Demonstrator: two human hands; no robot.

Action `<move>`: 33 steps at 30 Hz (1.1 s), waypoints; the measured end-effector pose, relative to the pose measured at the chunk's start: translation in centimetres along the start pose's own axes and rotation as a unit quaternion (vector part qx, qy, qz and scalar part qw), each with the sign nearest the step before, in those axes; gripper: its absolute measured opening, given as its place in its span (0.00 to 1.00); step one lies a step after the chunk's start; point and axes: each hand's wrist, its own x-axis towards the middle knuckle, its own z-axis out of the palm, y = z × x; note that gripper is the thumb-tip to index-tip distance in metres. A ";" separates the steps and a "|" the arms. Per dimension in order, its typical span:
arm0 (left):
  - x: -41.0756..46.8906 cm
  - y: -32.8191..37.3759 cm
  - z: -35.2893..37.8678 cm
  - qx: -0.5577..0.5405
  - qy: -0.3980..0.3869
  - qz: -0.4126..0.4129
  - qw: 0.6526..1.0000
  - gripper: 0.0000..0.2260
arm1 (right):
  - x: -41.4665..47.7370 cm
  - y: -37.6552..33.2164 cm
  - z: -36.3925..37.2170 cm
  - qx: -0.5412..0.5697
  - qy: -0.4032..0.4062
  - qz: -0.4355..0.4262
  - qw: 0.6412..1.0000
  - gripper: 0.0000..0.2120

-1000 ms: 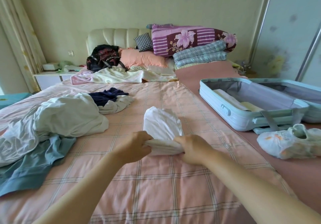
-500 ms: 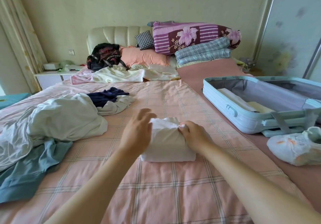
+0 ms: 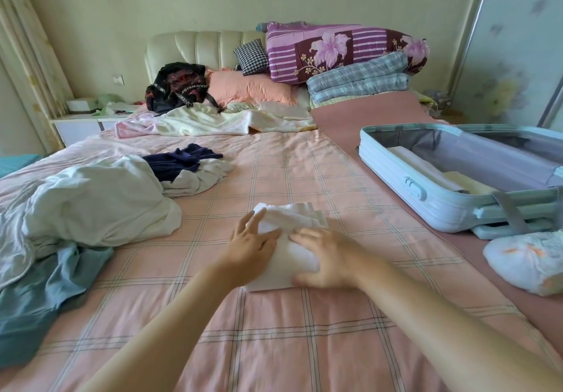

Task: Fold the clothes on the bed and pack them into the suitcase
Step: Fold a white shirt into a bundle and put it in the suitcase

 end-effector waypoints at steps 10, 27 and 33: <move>-2.8 -1.0 -1.1 0.078 -0.013 0.145 0.986 0.46 | -1.2 0.8 0.6 0.056 -0.003 0.023 0.998 0.46; -1.5 1.8 -4.5 -0.113 0.095 -0.171 0.974 0.26 | -1.1 1.3 -2.4 0.199 0.239 0.216 0.926 0.23; 1.4 3.5 -2.6 0.089 0.154 0.045 0.983 0.19 | 2.4 0.7 -1.1 0.031 0.312 0.089 0.945 0.13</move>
